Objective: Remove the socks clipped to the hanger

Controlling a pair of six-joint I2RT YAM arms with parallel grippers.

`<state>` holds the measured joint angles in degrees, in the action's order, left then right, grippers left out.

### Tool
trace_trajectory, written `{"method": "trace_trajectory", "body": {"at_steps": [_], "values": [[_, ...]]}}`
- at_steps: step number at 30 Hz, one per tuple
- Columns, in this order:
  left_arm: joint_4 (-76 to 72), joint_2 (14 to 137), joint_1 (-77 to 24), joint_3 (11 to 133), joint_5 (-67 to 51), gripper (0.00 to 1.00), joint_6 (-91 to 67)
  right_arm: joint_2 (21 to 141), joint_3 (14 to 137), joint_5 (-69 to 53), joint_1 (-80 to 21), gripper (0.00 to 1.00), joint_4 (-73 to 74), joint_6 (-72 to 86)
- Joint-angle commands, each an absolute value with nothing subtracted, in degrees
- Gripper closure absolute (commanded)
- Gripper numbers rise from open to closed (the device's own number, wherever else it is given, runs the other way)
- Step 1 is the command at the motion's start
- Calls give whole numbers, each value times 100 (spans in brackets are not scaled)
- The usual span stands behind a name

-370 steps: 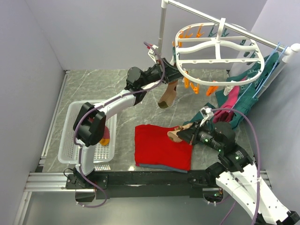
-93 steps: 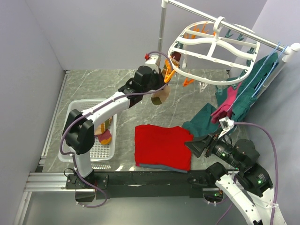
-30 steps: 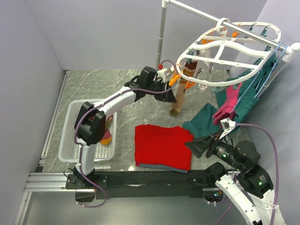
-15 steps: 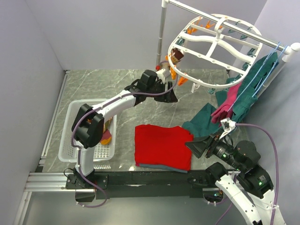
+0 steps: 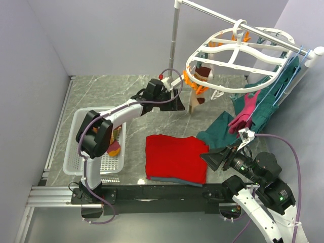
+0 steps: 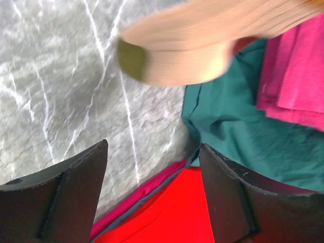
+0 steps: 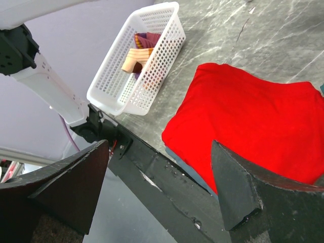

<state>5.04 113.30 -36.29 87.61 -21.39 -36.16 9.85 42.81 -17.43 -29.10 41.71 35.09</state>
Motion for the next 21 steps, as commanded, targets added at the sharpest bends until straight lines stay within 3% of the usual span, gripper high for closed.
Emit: {"method": "trace_trajectory", "body": {"at_steps": [1,5,10,17,21], "values": [[326,10943,-3674,8544,-2066,23,-3332,958,4245,-1802,-2927,12,3946,3507],[-8,10670,-3578,8025,-1828,27,-3261,940,4289,-1767,-2927,13,4016,3507],[-1368,10836,-3288,7822,-2592,50,-3015,958,4359,-1714,-2927,12,4096,3463],[-3378,11197,-3208,7797,-2391,43,-2084,1028,4421,-1705,-2927,12,4078,3480],[-4533,11591,-2875,7681,-2680,39,-2511,1020,4517,-1626,-2927,12,4192,3454]]}}
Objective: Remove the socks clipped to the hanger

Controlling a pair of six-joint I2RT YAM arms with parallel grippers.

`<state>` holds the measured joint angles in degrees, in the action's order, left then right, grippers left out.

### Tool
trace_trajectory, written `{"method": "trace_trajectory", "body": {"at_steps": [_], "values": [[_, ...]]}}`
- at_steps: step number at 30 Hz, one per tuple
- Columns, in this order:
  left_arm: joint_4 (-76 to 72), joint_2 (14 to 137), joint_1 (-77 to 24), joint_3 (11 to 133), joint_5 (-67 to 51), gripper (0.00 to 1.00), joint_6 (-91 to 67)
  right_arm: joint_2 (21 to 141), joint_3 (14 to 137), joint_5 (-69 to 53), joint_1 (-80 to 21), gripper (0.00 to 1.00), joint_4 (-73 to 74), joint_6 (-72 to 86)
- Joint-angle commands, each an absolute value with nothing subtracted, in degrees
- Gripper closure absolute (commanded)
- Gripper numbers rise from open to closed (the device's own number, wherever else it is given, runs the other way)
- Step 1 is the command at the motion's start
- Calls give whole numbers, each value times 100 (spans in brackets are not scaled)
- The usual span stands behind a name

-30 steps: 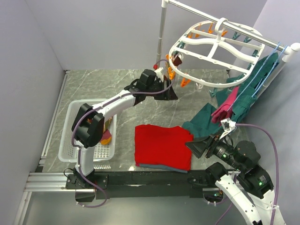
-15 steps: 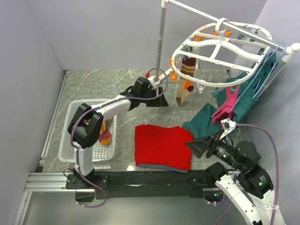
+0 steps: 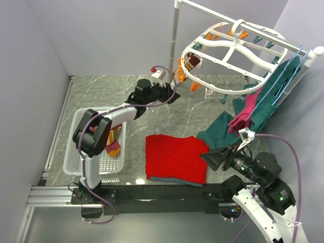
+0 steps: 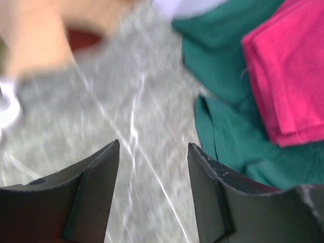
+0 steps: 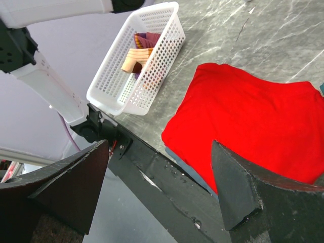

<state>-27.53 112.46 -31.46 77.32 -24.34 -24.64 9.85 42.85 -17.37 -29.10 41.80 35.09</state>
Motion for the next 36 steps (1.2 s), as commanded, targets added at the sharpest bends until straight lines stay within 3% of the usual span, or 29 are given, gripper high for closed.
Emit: {"method": "trace_trajectory", "body": {"at_steps": [1,7,15,23,26,27,32,36], "values": [[-4735,11671,-2744,7690,-2846,39,-2618,1020,4535,-1609,-2927,12,4218,3437],[-6529,12339,-2601,7734,-3321,47,-3269,1063,4518,-1591,-2927,12,4263,3393],[-7805,13279,-2742,8506,-4165,24,-4314,1134,4483,-1608,-2927,12,4236,3349],[-6975,14377,-3287,10243,-3429,16,-4027,1125,4728,-1538,-2927,12,4456,3357],[-6154,14825,-3366,11254,-3077,24,-3604,1099,4895,-1494,-2935,12,4613,3366],[-6013,14879,-3375,11372,-2972,32,-3534,1081,4939,-1468,-2927,12,4658,3358],[-6125,14670,-3314,11050,-2312,57,-3506,888,4992,-1327,-2927,12,4878,3357],[-6573,14301,-3305,10355,-2408,61,-3621,835,4869,-1406,-2927,12,4808,3392]]}}
